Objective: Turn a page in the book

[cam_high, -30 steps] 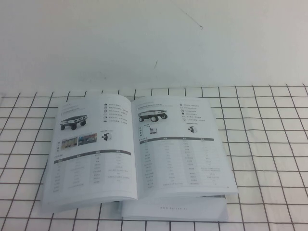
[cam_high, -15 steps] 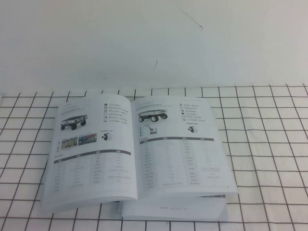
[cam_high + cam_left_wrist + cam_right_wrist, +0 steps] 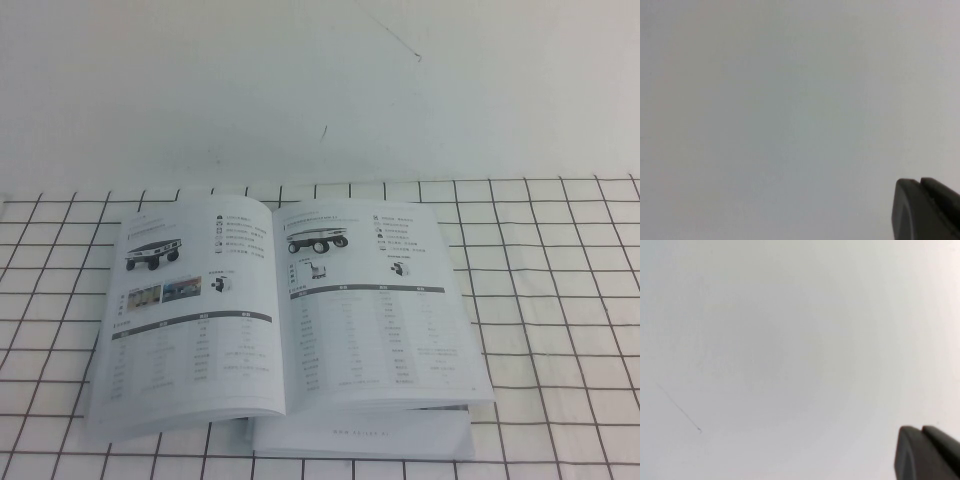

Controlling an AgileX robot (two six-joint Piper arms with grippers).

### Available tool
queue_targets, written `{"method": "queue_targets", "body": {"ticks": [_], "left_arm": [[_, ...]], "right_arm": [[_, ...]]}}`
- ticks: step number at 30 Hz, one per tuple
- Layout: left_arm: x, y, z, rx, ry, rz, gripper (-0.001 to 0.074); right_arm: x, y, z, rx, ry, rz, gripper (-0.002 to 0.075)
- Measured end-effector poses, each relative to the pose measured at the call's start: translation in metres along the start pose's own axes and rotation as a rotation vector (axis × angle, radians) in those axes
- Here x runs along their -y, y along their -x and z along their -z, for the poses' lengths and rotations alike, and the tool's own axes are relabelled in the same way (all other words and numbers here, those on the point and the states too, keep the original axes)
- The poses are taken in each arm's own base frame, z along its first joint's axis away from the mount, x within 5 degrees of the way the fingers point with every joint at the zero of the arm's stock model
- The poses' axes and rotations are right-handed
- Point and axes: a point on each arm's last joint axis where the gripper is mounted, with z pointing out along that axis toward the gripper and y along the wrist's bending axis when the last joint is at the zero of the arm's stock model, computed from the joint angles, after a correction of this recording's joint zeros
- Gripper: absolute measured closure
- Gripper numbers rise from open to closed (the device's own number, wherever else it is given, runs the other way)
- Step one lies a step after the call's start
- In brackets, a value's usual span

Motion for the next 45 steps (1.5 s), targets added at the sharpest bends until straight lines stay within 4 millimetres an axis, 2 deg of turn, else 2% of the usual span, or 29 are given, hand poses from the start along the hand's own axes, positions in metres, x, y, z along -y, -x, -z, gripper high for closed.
{"method": "queue_targets", "body": {"ticks": [11,15,18,24,28,34,40,45], "left_arm": [[0.0,0.001,0.0,0.008,-0.001,0.038,0.0738],[0.002,0.003,-0.001,-0.02,-0.014,-0.014,0.0738],[0.004,0.023,-0.005,-0.028,-0.019,-0.063,0.0738],[0.007,0.083,-0.01,-0.002,-0.002,-0.041,0.0738],[0.008,0.099,-0.028,-0.148,0.021,-0.024,0.0738],[0.008,0.091,-0.071,-0.51,0.05,0.016,0.0738],[0.02,0.057,-0.114,-0.822,-0.059,0.107,0.0738],[0.035,0.029,-0.14,-0.942,-0.245,0.178,0.0738]], "right_arm": [[0.0,0.009,0.0,0.104,0.003,-0.002,0.0728],[0.0,0.012,0.0,0.082,0.0,-0.001,0.0728],[0.003,0.025,-0.003,0.015,-0.01,0.001,0.0728],[0.009,0.059,-0.003,-0.103,-0.033,-0.002,0.0728],[0.01,0.071,-0.008,-0.205,-0.035,-0.035,0.0728],[0.011,0.078,-0.03,-0.49,-0.022,-0.079,0.0728],[0.004,0.074,-0.055,-0.796,0.107,-0.021,0.0728],[-0.007,0.059,-0.075,-0.975,0.28,-0.006,0.0728]]}}
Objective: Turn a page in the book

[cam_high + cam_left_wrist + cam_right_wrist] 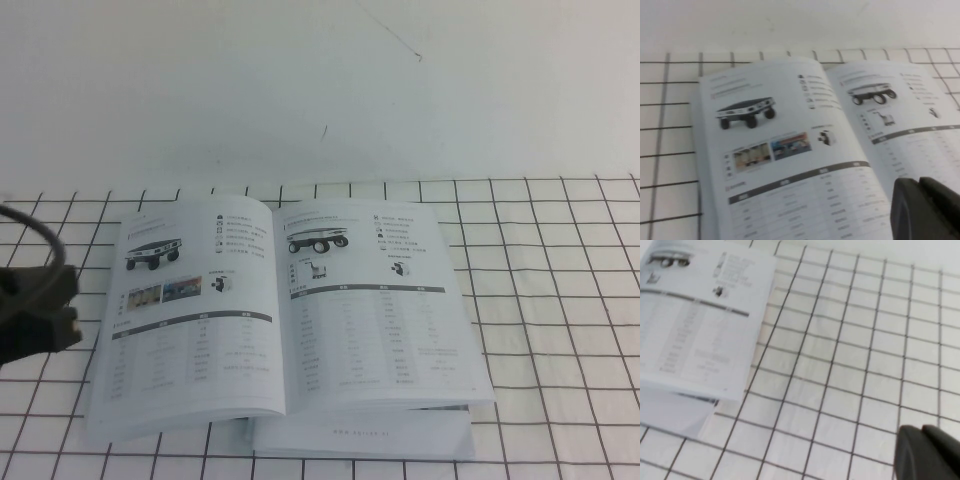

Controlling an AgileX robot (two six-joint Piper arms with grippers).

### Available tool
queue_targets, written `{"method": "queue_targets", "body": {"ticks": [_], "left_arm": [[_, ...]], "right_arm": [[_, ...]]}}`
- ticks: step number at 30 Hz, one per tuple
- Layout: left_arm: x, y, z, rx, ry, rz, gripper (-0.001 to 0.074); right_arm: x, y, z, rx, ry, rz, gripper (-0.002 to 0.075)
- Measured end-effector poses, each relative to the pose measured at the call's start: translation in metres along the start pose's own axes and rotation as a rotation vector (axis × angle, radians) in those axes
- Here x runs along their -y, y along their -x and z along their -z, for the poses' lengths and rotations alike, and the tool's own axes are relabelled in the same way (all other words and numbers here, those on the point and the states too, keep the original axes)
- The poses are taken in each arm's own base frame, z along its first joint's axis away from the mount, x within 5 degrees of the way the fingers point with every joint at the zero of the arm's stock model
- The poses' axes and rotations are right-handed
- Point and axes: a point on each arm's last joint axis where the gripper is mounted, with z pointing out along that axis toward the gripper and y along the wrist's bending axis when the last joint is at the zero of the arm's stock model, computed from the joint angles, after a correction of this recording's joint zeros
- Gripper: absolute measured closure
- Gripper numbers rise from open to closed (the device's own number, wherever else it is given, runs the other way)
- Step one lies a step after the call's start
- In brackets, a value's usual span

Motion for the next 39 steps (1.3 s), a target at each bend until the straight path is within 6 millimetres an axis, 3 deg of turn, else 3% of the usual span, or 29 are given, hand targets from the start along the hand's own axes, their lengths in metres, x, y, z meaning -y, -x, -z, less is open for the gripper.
{"method": "queue_targets", "body": {"ticks": [10,22,26,33,37,39], "left_arm": [[-0.002,0.005,-0.066,-0.198,-0.177,0.035,0.0738],[0.039,-0.024,-0.133,-0.315,-0.201,-0.068,0.0738],[0.045,-0.034,-0.159,-0.372,-0.198,-0.079,0.0738],[0.033,-0.049,-0.199,-0.404,-0.101,-0.049,0.0737],[0.026,-0.064,-0.214,-0.45,-0.069,-0.039,0.0737],[0.024,-0.07,-0.219,-0.471,-0.058,-0.034,0.0737]], "right_arm": [[-0.007,0.005,-0.059,-0.225,0.284,0.038,0.0728],[-0.015,0.02,-0.106,-0.225,0.488,-0.002,0.0727],[-0.026,0.033,-0.125,-0.26,0.548,0.038,0.0727],[-0.061,0.051,-0.169,-0.305,0.619,0.133,0.0727],[-0.068,0.065,-0.198,-0.311,0.613,0.139,0.0714],[-0.069,0.071,-0.216,-0.32,0.606,0.129,0.0664]]}}
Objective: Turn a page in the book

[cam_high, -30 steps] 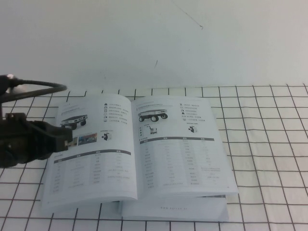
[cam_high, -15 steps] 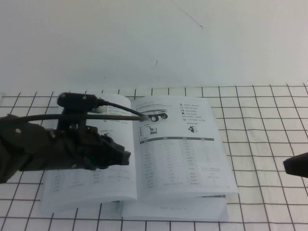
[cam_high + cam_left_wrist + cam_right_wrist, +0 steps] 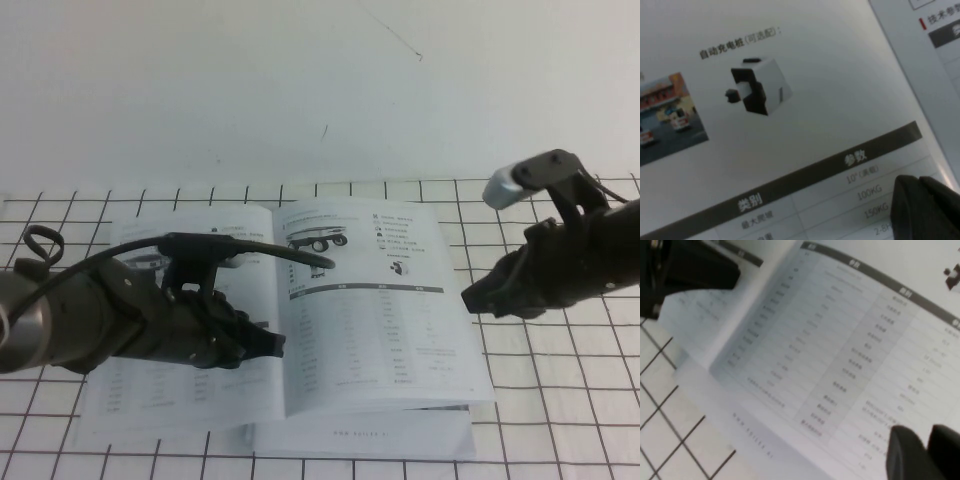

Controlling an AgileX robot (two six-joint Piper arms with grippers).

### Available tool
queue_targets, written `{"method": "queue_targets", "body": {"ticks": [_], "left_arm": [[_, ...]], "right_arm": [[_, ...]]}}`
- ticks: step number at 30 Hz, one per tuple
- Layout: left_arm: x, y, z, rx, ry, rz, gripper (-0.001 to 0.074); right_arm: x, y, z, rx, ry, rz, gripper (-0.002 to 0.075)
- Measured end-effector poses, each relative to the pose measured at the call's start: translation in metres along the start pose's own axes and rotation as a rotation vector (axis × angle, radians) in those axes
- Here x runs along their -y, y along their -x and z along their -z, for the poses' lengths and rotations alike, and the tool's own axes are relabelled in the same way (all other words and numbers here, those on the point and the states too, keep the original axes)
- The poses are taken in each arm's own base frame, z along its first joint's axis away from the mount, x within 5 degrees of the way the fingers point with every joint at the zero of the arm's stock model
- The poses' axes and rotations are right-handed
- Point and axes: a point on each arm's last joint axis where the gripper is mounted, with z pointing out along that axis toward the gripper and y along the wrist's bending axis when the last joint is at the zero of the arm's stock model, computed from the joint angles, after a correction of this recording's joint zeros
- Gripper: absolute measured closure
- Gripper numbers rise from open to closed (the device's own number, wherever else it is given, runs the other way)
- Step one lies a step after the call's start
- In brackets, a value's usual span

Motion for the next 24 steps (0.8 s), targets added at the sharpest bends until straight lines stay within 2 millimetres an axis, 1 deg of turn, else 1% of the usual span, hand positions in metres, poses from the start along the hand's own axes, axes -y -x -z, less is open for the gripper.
{"method": "queue_targets", "body": {"ticks": [3,6,9,12,15,24], "left_arm": [[-0.003,-0.003,-0.008,-0.019,0.009,0.008,0.0737],[-0.004,-0.004,-0.011,-0.029,0.011,0.01,0.0737],[-0.004,-0.004,-0.013,-0.031,0.011,0.013,0.0737],[-0.004,-0.004,-0.013,-0.031,0.011,0.013,0.0737],[-0.004,-0.004,-0.013,-0.031,0.011,0.013,0.0737],[-0.004,-0.004,-0.013,-0.031,0.011,0.013,0.0737]], "right_arm": [[0.014,0.011,-0.018,-0.018,-0.001,-0.043,0.0521],[0.026,0.019,-0.034,-0.036,-0.002,-0.078,0.0379],[0.037,0.023,-0.05,-0.059,-0.009,-0.124,0.0301],[0.049,0.021,-0.067,-0.105,-0.025,-0.17,0.0277],[0.057,0.018,-0.078,-0.141,-0.04,-0.199,0.027],[0.064,0.009,-0.095,-0.212,-0.018,-0.249,0.0267]]}}
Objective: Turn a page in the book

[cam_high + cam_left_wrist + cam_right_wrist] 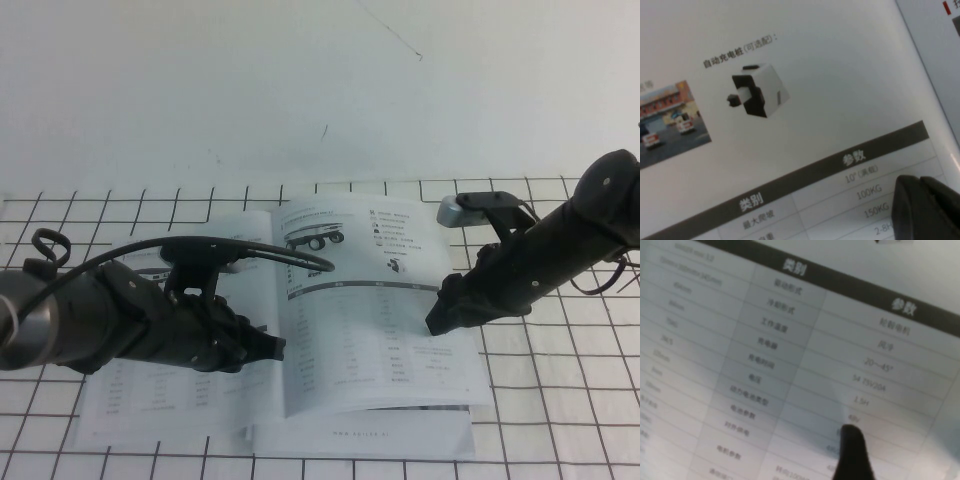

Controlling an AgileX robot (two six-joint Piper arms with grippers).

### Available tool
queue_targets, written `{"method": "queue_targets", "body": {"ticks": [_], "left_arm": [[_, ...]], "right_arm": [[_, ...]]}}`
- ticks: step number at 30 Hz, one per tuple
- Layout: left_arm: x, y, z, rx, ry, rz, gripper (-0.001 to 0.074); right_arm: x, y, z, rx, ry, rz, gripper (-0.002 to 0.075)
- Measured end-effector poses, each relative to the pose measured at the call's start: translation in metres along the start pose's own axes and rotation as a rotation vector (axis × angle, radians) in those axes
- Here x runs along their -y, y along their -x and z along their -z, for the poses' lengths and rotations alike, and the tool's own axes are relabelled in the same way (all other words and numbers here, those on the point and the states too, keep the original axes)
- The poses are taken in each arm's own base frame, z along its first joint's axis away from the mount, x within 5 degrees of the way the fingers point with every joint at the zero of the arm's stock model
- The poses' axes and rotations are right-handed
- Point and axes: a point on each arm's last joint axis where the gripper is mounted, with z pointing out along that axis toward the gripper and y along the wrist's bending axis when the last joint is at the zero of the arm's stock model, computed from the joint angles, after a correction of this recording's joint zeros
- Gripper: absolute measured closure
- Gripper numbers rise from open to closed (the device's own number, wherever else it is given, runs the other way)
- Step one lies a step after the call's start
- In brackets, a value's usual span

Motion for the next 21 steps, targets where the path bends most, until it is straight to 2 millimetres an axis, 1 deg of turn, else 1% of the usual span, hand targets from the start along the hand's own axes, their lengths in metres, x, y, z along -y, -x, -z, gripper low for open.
{"method": "queue_targets", "body": {"ticks": [4,10,21], "left_arm": [[0.0,0.0,0.0,0.0,0.0,0.0,0.0737],[0.0,0.0,0.0,0.0,0.0,0.0,0.0737],[0.0,0.0,0.0,-0.001,-0.001,0.0,0.0737]], "right_arm": [[0.002,-0.002,-0.005,-0.019,0.007,-0.011,0.0268],[-0.001,0.0,-0.005,-0.001,0.04,-0.044,0.0267],[-0.015,0.007,-0.003,0.067,0.194,-0.098,0.0267]]}}
